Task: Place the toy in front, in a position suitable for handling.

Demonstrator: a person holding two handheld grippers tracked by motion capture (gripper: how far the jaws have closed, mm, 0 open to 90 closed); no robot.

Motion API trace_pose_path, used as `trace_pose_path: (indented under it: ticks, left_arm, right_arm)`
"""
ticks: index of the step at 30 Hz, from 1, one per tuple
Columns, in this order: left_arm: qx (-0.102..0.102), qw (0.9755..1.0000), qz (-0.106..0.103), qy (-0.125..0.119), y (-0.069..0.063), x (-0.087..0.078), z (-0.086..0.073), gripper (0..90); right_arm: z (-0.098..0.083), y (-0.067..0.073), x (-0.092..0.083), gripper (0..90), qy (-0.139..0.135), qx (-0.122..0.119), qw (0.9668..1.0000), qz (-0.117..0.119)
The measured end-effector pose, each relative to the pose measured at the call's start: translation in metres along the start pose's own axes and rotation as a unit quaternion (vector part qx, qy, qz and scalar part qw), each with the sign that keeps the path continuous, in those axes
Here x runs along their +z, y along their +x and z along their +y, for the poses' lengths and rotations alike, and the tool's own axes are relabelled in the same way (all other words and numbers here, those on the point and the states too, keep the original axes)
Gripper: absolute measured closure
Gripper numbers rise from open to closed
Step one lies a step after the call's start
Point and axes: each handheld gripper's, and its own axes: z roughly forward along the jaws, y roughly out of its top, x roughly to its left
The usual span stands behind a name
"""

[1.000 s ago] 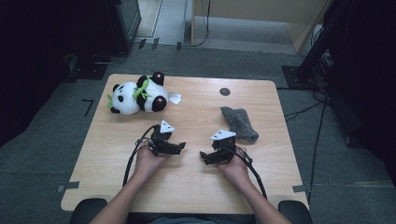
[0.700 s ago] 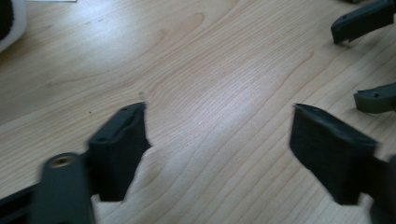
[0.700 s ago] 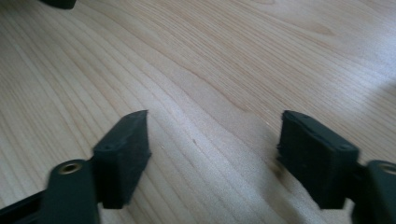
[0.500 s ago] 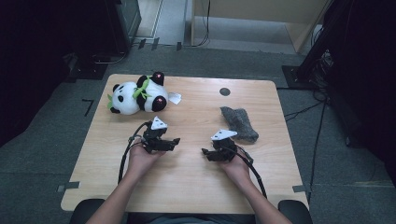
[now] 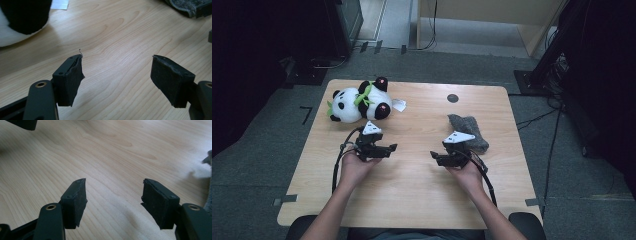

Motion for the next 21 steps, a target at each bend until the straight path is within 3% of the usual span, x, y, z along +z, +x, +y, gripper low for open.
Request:
trace_pose_path:
  ticks: [8,14,17,21]
  left_arm:
    - [0.003,0.9999,0.015,-0.004,0.011,-0.010,0.003,26.1]
    - [-0.008,0.9995,0.028,-0.010,0.030,-0.020,0.007,26.0]
    - [-0.026,0.9991,0.029,-0.015,0.039,-0.024,0.007,26.1]
    - [-0.023,0.9990,0.037,-0.011,0.044,-0.026,0.009,26.1]
  right_arm:
    - [0.004,-0.011,-0.011,38.1,-0.025,0.000,0.9996,-0.010]
    - [0.004,-0.026,-0.019,37.0,-0.035,0.018,0.9990,-0.023]
    - [0.003,-0.031,-0.025,37.1,-0.041,0.019,0.9984,-0.034]
    - [0.000,-0.039,-0.031,37.1,-0.046,0.026,0.9977,-0.043]
